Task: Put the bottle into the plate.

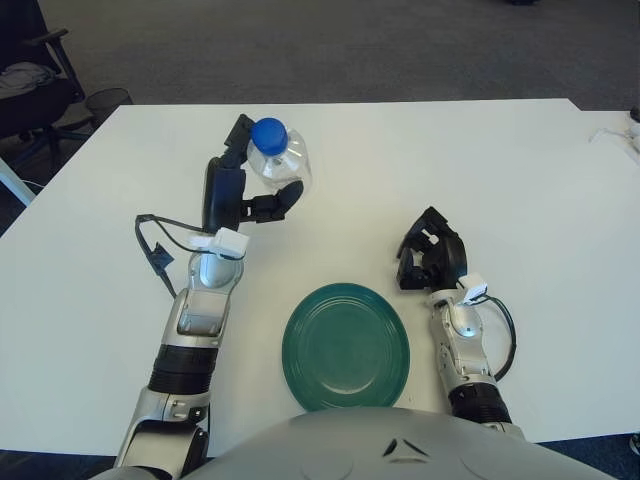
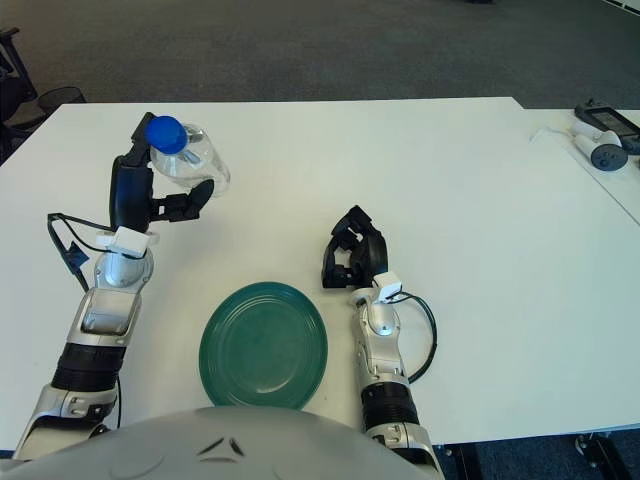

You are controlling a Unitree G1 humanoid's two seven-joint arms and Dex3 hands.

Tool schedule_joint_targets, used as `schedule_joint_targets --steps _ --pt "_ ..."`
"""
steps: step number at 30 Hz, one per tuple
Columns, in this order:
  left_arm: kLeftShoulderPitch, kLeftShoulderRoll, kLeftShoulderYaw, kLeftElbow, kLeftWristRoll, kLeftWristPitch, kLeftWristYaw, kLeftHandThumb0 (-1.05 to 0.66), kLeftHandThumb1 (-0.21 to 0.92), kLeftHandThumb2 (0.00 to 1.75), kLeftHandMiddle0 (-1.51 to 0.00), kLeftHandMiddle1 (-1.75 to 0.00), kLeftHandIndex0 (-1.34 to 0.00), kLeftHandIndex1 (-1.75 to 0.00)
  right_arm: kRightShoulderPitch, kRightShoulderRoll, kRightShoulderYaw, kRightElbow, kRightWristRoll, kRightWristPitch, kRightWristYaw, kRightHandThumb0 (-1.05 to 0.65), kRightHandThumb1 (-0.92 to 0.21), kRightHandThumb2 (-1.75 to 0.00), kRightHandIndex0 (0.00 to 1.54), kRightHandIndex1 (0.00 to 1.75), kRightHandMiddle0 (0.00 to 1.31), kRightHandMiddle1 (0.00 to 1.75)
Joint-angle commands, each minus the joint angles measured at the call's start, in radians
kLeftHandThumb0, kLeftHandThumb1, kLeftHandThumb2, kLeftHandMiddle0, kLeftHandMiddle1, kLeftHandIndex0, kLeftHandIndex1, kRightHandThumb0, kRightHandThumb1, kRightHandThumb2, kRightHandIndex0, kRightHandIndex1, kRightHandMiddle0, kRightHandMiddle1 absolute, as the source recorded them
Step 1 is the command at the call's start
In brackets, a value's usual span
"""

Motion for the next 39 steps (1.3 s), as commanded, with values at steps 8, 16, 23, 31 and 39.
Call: schedule_joint_targets --steps 8,16,23,31,39 --pt "-0.018 0.040 -0.164 0.098 -0.025 -0.238 -0.148 -0.28 0.41 1.21 -1.31 -1.75 -1.09 -1.75 0.076 0.036 -0.008 0.084 0.033 0.007 -0.001 0.00 -0.01 -1.65 0.85 1.70 0.61 1.75" --pt "-0.051 0.139 -0.240 0.100 0.031 -0.245 -0.342 -0.33 0.47 1.17 -1.26 -1.75 -1.07 -1.75 0.077 0.040 -0.004 0.083 0.003 -0.029 -0.033 0.00 0.02 -1.68 0.89 1.67 0.63 1.75" --pt "-0.046 0.146 -0.317 0.234 0.216 -0.346 -0.285 -0.36 0.50 1.15 -1.23 -1.75 -1.04 -1.75 0.085 0.031 0.009 0.070 -0.031 -0.011 -0.070 0.00 0.06 -1.70 0.93 1.62 0.66 1.75" --pt "-0.107 0.168 -0.348 0.350 0.464 -0.481 -0.078 -0.39 0.53 1.10 -1.28 -1.75 -1.04 -1.75 0.083 0.026 0.006 0.076 -0.002 0.014 -0.044 0.00 0.09 -1.73 0.95 1.62 0.69 1.75" --pt "-0.123 0.215 -0.370 0.336 0.669 -0.463 0.092 -0.41 0.51 1.16 -1.34 -1.75 -1.12 -1.75 0.082 0.031 0.001 0.075 0.009 0.016 -0.032 0.00 0.05 -1.70 0.91 1.66 0.66 1.75"
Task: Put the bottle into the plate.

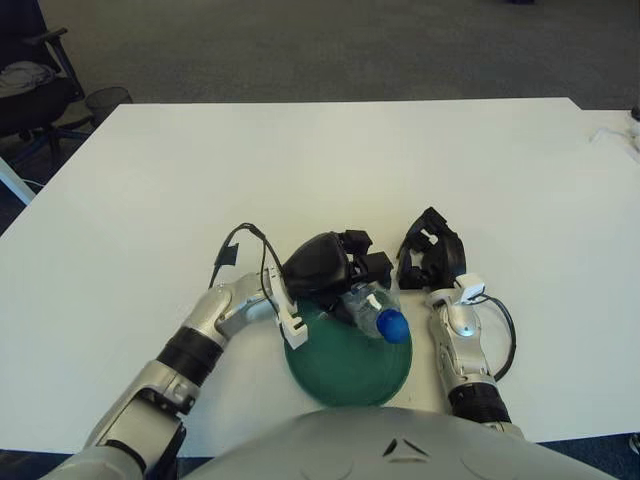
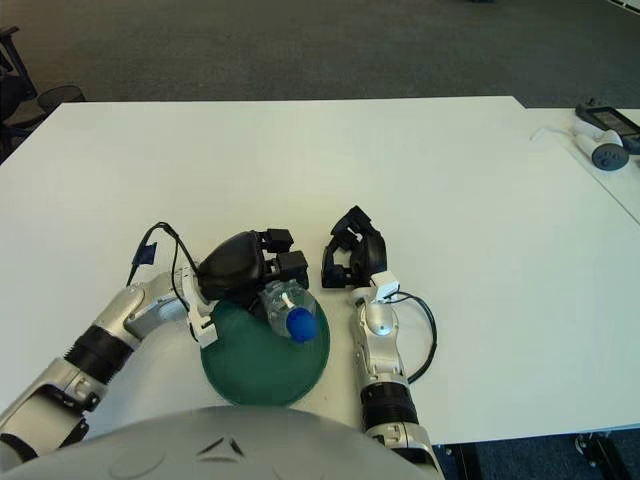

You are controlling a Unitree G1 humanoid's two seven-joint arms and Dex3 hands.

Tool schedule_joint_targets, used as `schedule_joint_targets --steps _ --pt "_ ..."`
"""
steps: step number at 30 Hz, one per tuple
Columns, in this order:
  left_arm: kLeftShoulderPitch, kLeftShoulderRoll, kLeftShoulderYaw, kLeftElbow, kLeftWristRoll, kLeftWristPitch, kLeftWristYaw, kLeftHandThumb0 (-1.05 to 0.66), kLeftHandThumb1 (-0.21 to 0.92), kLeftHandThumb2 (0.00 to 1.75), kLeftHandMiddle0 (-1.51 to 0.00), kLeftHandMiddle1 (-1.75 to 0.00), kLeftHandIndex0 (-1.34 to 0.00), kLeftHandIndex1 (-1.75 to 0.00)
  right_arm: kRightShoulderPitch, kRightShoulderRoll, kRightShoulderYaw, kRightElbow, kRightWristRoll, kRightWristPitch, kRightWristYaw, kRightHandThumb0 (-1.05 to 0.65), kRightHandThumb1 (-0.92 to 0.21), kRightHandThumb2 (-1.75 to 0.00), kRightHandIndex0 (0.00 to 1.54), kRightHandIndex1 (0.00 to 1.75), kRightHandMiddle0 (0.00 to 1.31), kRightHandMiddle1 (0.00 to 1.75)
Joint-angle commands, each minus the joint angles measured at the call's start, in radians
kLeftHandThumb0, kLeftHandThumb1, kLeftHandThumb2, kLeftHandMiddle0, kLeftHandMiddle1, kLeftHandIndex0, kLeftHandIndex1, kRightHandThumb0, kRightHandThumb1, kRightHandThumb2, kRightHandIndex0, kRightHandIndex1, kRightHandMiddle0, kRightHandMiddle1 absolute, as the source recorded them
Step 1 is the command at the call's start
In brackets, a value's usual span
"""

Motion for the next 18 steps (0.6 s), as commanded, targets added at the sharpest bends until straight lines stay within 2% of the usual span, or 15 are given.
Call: schedule_joint_targets --steps 1,5,10,18 --pt "-0.011 0.025 -0.014 -0.013 0.056 0.015 0.055 -0.41 0.50 1.17 -1.35 -1.75 -1.13 -1.75 0.083 0.031 -0.006 0.073 0.032 0.009 0.004 0.00 0.05 -1.70 0.91 1.66 0.66 1.75" --pt "0.046 0.086 0.007 -0.162 0.009 0.015 -0.014 -0.41 0.44 1.24 -1.37 -1.75 -1.16 -1.75 0.083 0.028 -0.002 0.072 0.022 0.012 -0.002 0.00 0.04 -1.70 0.90 1.66 0.65 1.75" --pt "0.046 0.111 -0.003 -0.195 -0.021 0.025 -0.065 -0.41 0.39 1.30 -1.39 -1.75 -1.19 -1.75 0.081 0.028 -0.002 0.075 0.027 0.014 0.005 0.00 0.03 -1.69 0.90 1.67 0.64 1.75" --pt "0.056 0.132 -0.009 -0.231 -0.045 0.037 -0.133 -0.44 0.38 1.31 -1.41 -1.75 -1.20 -1.75 0.078 0.031 -0.005 0.084 0.026 0.007 0.004 0.00 0.03 -1.69 0.89 1.67 0.64 1.75"
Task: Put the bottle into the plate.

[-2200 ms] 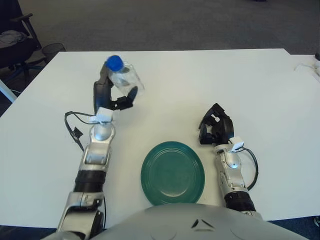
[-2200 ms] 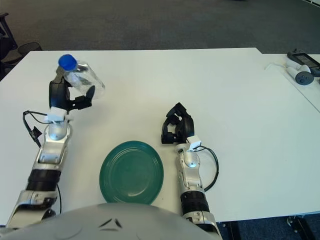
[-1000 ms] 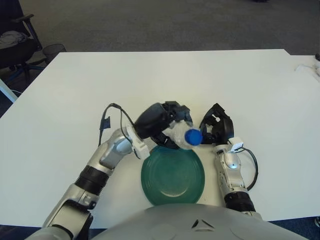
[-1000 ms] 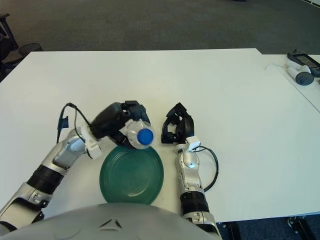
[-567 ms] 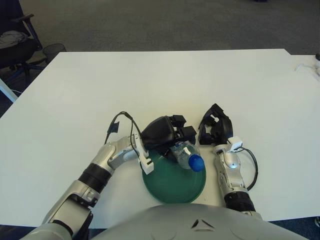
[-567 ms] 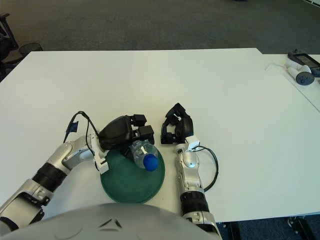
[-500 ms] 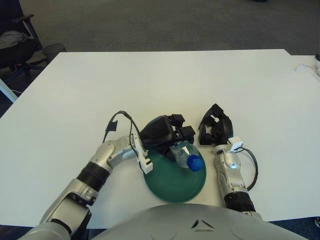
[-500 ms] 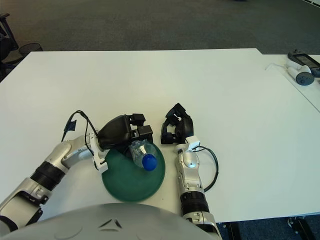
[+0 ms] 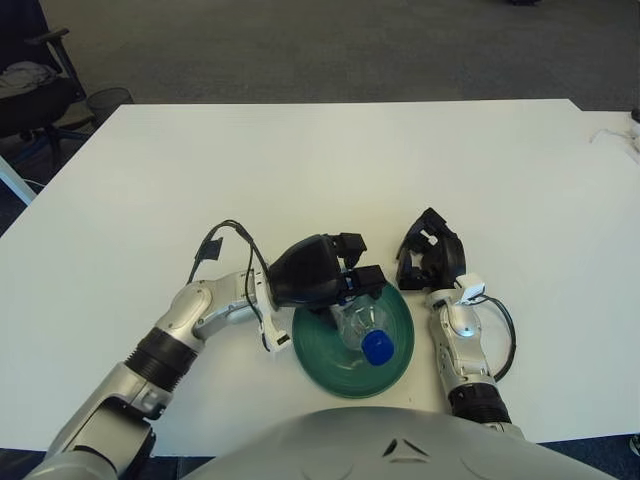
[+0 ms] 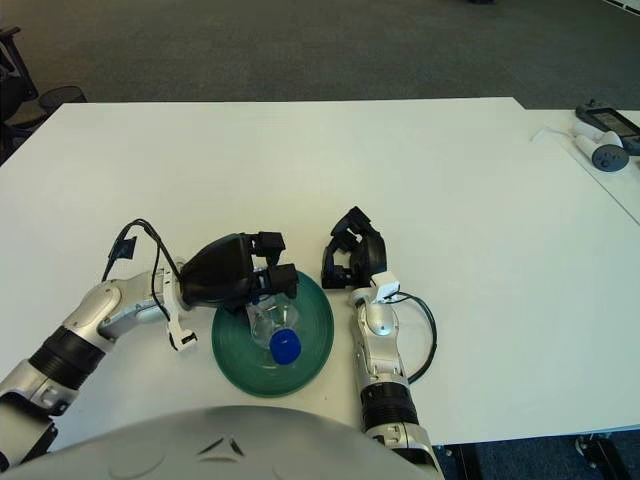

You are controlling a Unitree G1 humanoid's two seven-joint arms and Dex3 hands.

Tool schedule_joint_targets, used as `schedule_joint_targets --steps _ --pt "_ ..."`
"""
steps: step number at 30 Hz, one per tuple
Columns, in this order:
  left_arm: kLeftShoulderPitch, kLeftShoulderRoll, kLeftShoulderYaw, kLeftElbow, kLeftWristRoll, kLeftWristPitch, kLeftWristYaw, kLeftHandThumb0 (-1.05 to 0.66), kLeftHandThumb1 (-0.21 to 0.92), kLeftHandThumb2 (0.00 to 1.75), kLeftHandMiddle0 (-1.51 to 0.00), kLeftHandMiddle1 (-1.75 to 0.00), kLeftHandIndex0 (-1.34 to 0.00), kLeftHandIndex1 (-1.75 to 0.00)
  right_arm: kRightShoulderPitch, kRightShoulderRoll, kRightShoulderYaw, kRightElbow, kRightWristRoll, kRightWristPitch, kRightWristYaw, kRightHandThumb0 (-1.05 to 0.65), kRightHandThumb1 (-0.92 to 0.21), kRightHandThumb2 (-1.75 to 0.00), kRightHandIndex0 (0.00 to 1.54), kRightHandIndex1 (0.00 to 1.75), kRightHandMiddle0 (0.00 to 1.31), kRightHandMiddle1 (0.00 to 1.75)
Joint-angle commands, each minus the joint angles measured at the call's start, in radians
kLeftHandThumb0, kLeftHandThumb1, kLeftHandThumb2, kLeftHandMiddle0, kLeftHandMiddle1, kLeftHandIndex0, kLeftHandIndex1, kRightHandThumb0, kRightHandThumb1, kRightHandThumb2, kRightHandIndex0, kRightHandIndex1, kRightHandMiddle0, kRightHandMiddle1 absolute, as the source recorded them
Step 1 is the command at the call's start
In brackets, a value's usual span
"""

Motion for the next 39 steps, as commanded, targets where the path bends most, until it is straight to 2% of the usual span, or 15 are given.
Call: schedule_joint_targets --steps 1,7,11,14,17,21,31,33,37,38,39 --pt "0.010 0.019 -0.002 -0.024 -0.023 0.012 -0.036 -0.44 0.38 1.31 -1.41 -1.75 -1.20 -1.75 0.077 0.031 -0.006 0.084 0.025 -0.001 -0.003 0.00 0.03 -1.69 0.89 1.67 0.64 1.75" --pt "0.019 0.032 -0.005 -0.054 -0.056 0.034 -0.111 -0.45 0.37 1.31 -1.40 -1.75 -1.19 -1.75 0.075 0.029 -0.007 0.086 0.025 -0.001 -0.003 0.00 0.03 -1.69 0.90 1.67 0.64 1.75" --pt "0.001 0.071 0.002 -0.139 -0.187 0.077 -0.271 -0.44 0.37 1.31 -1.39 -1.75 -1.17 -1.75 0.075 0.027 -0.007 0.093 0.022 -0.006 -0.001 0.00 0.04 -1.69 0.90 1.66 0.65 1.75" --pt "0.004 0.082 -0.003 -0.165 -0.239 0.103 -0.347 -0.44 0.37 1.30 -1.39 -1.75 -1.16 -1.75 0.074 0.026 -0.008 0.096 0.026 -0.008 0.004 0.00 0.04 -1.70 0.91 1.66 0.65 1.75" --pt "0.007 0.099 -0.012 -0.191 -0.284 0.129 -0.423 -0.48 0.29 1.36 -1.32 -1.75 -0.83 -1.74 0.072 0.028 -0.009 0.098 0.034 -0.008 0.011 0.00 0.04 -1.70 0.91 1.66 0.65 1.75" --pt "0.009 0.106 -0.004 -0.216 -0.297 0.143 -0.472 -0.49 0.29 1.35 -1.27 -1.75 -0.69 -1.74 0.072 0.030 -0.010 0.096 0.037 -0.003 0.014 0.00 0.04 -1.69 0.90 1.67 0.65 1.75" --pt "0.022 0.088 0.013 -0.207 -0.295 0.122 -0.458 -0.49 0.31 1.30 -1.23 -1.75 -0.64 -1.71 0.080 0.027 -0.008 0.090 0.020 -0.003 -0.001 0.00 0.04 -1.69 0.91 1.64 0.65 1.75" --pt "0.029 0.072 0.027 -0.208 -0.268 0.110 -0.419 -0.48 0.31 1.30 -1.23 -1.75 -0.63 -1.71 0.077 0.027 -0.008 0.089 0.026 0.002 0.005 0.00 0.04 -1.69 0.92 1.64 0.65 1.75" --pt "0.046 0.042 0.051 -0.203 -0.226 0.089 -0.341 -0.49 0.30 1.32 -1.07 -1.75 -0.63 -1.74 0.076 0.027 -0.008 0.086 0.031 0.009 0.009 0.00 0.05 -1.70 0.91 1.65 0.65 1.75" --pt "0.049 0.036 0.054 -0.202 -0.219 0.086 -0.327 -0.31 0.22 1.39 -0.96 -1.75 -0.66 -1.65 0.076 0.027 -0.007 0.086 0.031 0.009 0.009 0.00 0.04 -1.70 0.91 1.66 0.65 1.75" --pt "0.054 0.029 0.057 -0.199 -0.213 0.086 -0.313 -0.25 0.19 1.42 -0.92 -1.75 -0.67 -1.62 0.078 0.027 -0.006 0.081 0.024 0.012 0.003 0.00 0.04 -1.70 0.91 1.66 0.65 1.75"
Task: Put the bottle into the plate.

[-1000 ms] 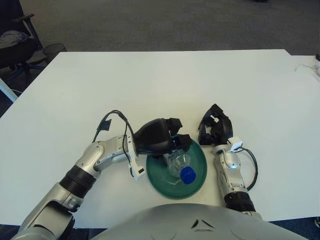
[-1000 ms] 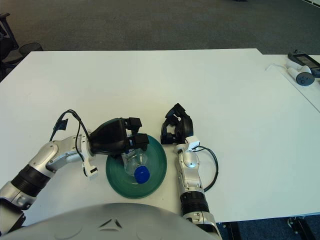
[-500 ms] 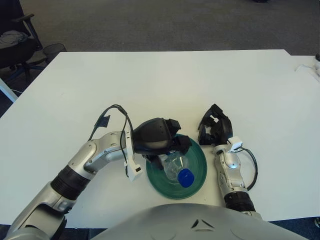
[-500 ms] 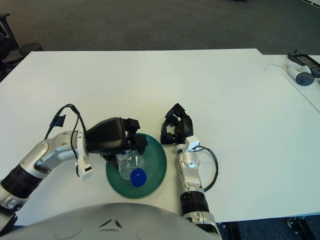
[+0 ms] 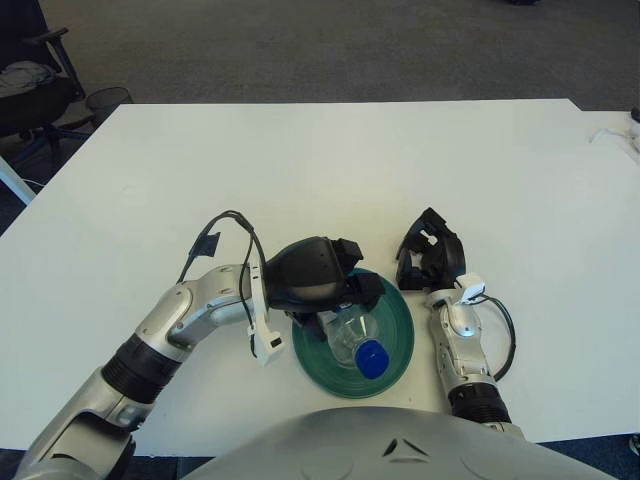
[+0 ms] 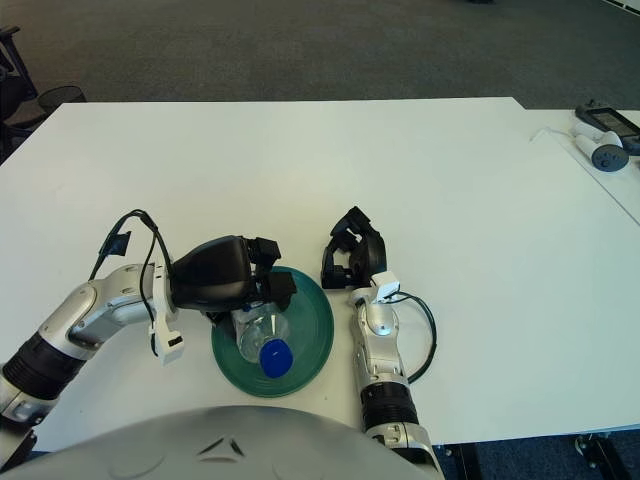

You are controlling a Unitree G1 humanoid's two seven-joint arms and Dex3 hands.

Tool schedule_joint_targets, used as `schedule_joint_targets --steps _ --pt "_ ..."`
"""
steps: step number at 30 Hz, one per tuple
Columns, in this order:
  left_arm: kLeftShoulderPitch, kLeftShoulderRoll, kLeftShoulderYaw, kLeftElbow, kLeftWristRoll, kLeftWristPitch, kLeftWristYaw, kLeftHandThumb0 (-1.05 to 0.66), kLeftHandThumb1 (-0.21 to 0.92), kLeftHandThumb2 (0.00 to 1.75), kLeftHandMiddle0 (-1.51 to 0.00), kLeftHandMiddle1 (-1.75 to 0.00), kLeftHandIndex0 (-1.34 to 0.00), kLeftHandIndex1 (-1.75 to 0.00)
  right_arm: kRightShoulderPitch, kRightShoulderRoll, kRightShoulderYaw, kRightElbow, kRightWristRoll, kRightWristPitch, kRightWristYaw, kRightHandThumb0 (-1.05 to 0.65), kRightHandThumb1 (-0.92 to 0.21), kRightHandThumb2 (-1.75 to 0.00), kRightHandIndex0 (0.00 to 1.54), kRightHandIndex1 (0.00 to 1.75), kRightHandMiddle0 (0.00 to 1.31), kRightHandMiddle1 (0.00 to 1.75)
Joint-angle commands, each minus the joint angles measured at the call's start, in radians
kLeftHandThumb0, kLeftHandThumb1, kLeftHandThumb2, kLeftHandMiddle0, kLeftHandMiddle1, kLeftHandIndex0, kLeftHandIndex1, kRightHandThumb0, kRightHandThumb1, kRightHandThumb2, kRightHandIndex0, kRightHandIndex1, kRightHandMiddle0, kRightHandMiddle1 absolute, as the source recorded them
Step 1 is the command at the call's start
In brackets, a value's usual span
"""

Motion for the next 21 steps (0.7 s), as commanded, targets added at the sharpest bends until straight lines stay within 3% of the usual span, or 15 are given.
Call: schedule_joint_targets --steps 1,5,6,8,10,12,15,18,21 --pt "0.019 -0.020 0.024 0.009 0.034 -0.009 0.060 -0.17 0.17 1.43 -0.85 -1.75 -0.67 -1.58 0.081 0.027 -0.003 0.075 0.015 0.013 -0.009 0.00 0.04 -1.70 0.91 1.65 0.65 1.75" --pt "0.007 -0.024 0.023 0.043 0.059 -0.030 0.096 -0.04 0.33 1.23 -0.62 -1.75 -0.55 -1.52 0.087 0.024 0.004 0.064 -0.019 0.022 -0.040 0.00 0.04 -1.68 0.92 1.62 0.65 1.75" --pt "-0.011 -0.014 0.022 0.063 0.064 -0.044 0.100 -0.11 0.38 1.16 -0.53 -1.75 -0.54 -1.54 0.090 0.024 0.006 0.058 -0.033 0.025 -0.055 0.00 0.05 -1.68 0.93 1.61 0.66 1.75" --pt "-0.034 0.005 0.024 0.086 0.077 -0.068 0.106 -0.57 0.53 0.86 -0.22 -1.62 -0.27 -1.49 0.094 0.024 0.011 0.051 -0.053 0.026 -0.076 0.00 0.07 -1.70 0.95 1.58 0.67 1.75" --pt "-0.040 0.017 0.029 0.092 0.095 -0.084 0.111 -0.74 0.65 0.67 -0.11 -1.25 -0.14 -1.29 0.095 0.026 0.016 0.049 -0.061 0.023 -0.087 0.00 0.07 -1.70 0.96 1.57 0.68 1.75" --pt "-0.041 0.029 0.034 0.102 0.128 -0.101 0.130 -0.84 0.81 0.48 -0.04 -0.83 -0.06 -0.94 0.093 0.025 0.019 0.050 -0.064 0.015 -0.093 0.00 0.08 -1.70 0.97 1.56 0.69 1.75" --pt "-0.034 0.047 0.042 0.100 0.182 -0.111 0.155 -0.93 0.88 0.53 -0.01 -0.43 -0.02 -0.59 0.092 0.025 0.022 0.053 -0.068 0.003 -0.102 0.00 0.09 -1.71 0.97 1.57 0.69 1.75" --pt "-0.034 0.052 0.039 0.074 0.213 -0.088 0.136 -0.99 0.91 0.65 -0.01 -0.21 -0.01 -0.38 0.093 0.026 0.024 0.050 -0.075 -0.001 -0.114 0.00 0.09 -1.72 0.96 1.59 0.69 1.75" --pt "-0.029 0.056 0.037 0.056 0.241 -0.066 0.127 -1.02 0.92 0.74 0.00 -0.10 0.00 -0.25 0.094 0.027 0.024 0.050 -0.085 -0.001 -0.132 0.00 0.09 -1.73 0.96 1.61 0.69 1.75"
